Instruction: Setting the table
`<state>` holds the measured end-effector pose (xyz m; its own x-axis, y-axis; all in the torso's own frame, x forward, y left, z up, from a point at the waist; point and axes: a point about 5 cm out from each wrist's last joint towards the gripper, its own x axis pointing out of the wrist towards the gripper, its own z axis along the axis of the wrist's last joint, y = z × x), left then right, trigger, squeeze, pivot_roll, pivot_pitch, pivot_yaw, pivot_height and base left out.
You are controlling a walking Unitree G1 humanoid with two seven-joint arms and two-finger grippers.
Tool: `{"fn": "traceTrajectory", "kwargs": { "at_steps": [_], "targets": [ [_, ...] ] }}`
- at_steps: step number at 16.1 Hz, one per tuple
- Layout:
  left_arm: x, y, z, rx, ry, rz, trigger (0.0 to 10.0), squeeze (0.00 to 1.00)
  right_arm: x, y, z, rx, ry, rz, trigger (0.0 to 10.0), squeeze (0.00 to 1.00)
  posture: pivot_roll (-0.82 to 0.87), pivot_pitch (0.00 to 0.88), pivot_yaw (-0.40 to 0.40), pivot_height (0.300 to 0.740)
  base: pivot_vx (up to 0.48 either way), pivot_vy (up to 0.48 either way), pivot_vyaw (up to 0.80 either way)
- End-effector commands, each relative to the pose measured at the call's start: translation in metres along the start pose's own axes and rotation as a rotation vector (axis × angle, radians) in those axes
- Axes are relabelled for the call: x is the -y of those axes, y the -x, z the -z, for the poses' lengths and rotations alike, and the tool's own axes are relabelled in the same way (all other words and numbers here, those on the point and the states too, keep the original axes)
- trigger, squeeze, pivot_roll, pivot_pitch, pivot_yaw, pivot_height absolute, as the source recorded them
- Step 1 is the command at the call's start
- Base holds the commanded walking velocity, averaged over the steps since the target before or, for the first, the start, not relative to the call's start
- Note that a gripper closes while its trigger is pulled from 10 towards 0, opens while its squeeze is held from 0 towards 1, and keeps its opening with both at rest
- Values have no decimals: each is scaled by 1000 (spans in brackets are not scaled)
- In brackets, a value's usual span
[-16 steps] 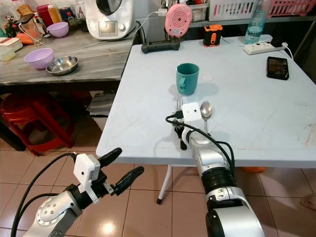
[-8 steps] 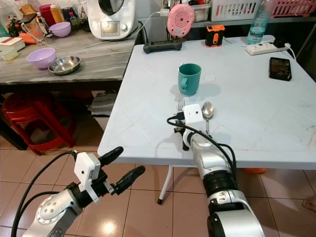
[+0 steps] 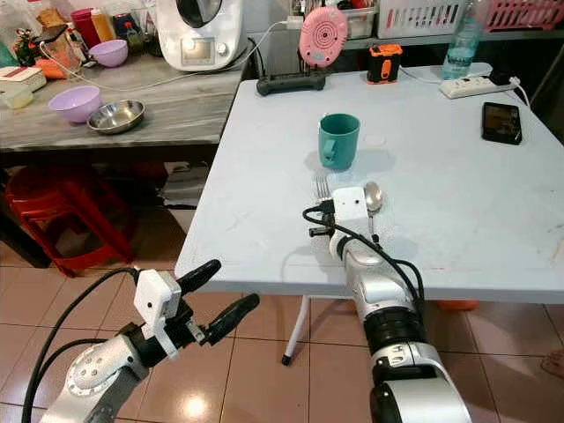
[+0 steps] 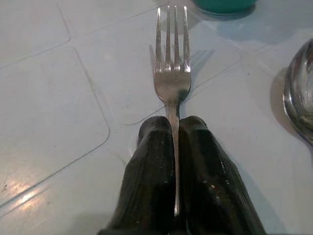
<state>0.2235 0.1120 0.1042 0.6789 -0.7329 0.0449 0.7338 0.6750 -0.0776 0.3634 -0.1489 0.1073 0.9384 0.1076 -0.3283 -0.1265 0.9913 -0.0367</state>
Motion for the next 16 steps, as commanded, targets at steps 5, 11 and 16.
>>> {"fn": "traceTrajectory", "kwargs": {
  "at_steps": [5,11,16],
  "targets": [
    [-21,-5,-1,15,-52,-155,10000,0,7,14,7,43,-141,44,0,0,-34,12,123,740,0,0,0],
    [-61,-11,2,12,-68,-487,10000,0,18,56,-4,227,-135,116,10000,0,-57,0,128,740,0,0,0],
    [-72,-16,3,34,-2,-543,10000,0,15,79,3,267,-156,142,10000,0,-78,0,139,740,0,0,0]
  ]
}}
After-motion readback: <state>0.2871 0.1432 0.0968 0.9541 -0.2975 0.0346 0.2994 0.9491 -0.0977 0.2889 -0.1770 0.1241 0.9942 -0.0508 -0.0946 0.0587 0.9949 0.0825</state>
